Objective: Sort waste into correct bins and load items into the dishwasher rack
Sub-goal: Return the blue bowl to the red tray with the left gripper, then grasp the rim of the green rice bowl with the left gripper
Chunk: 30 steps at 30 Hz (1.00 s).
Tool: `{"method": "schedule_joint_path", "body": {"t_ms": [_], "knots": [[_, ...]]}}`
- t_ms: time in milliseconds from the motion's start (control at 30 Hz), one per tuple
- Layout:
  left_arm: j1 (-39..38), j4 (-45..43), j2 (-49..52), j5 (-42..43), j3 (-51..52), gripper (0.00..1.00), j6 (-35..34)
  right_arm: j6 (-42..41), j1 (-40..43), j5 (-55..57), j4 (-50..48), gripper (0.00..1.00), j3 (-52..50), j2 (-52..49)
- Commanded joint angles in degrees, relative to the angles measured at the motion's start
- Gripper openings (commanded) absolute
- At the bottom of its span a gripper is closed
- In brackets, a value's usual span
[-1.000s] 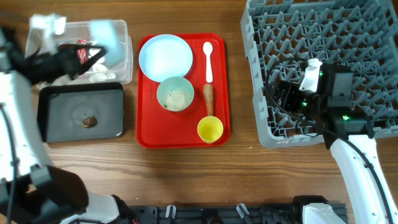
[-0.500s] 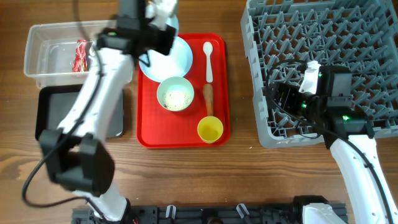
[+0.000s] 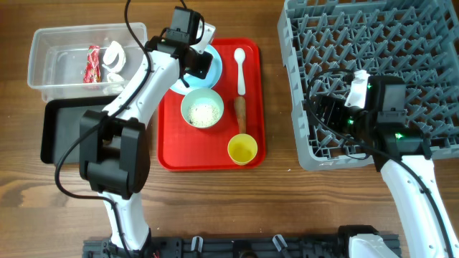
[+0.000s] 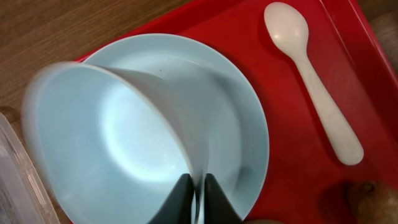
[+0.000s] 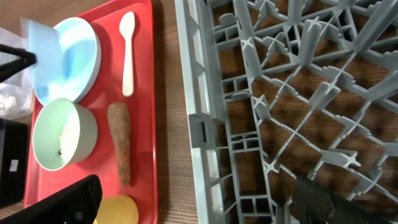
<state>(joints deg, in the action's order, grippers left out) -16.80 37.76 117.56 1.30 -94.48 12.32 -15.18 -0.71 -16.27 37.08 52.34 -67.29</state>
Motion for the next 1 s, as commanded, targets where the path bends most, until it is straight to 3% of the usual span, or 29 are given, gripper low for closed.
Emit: {"method": "schedule_joint_path", "body": {"t_ms": [0, 33, 133, 267, 367, 500, 633, 800, 967], "knots": [[-0.24, 0.0, 0.22, -0.74, -0.15, 0.31, -0.81, -0.2, -0.42, -0.28, -0.13, 1.0, 0.9, -0.39], [-0.24, -0.02, 0.22, -0.76, -0.15, 0.42, -0.81, -0.17, -0.42, -0.28, -0.11, 1.0, 0.9, -0.39], [-0.24, -0.24, -0.39, -0.76, -0.17, 0.41, -1.46, 0.07, -0.42, -0.28, 0.07, 1.0, 0.9, -0.39], [-0.44, 1.77, -4.26, -0.72, -1.49, 0.47, -6.99, 0.2, -0.42, -0.26, 0.13, 1.0, 0.9, -0.39], [-1.49, 6.51, -8.68, 1.44, -1.92, 0.52, -7.5, 0.17, -0.42, -0.26, 0.13, 1.0, 0.9, -0.39], [-4.55, 12.5, -11.19, 6.64, -1.92, 0.44, -11.26, 0.17, -0.42, -0.24, 0.11, 1.0, 0.9, -0.39], [-8.66, 15.43, -9.53, 6.34, -0.7, 0.4, -20.83, 0.17, -0.42, -0.07, 0.09, 1.0, 0.9, -0.39], [-12.76, 15.85, -5.9, -0.48, 2.25, 0.43, -36.96, 0.02, -0.42, -0.11, 0.2, 1.0, 0.9, -0.39], [-13.81, 14.45, -3.39, -6.21, 4.42, 0.43, -41.55, 0.11, -0.42, -0.09, 0.37, 1.0, 0.9, -0.39]]}}
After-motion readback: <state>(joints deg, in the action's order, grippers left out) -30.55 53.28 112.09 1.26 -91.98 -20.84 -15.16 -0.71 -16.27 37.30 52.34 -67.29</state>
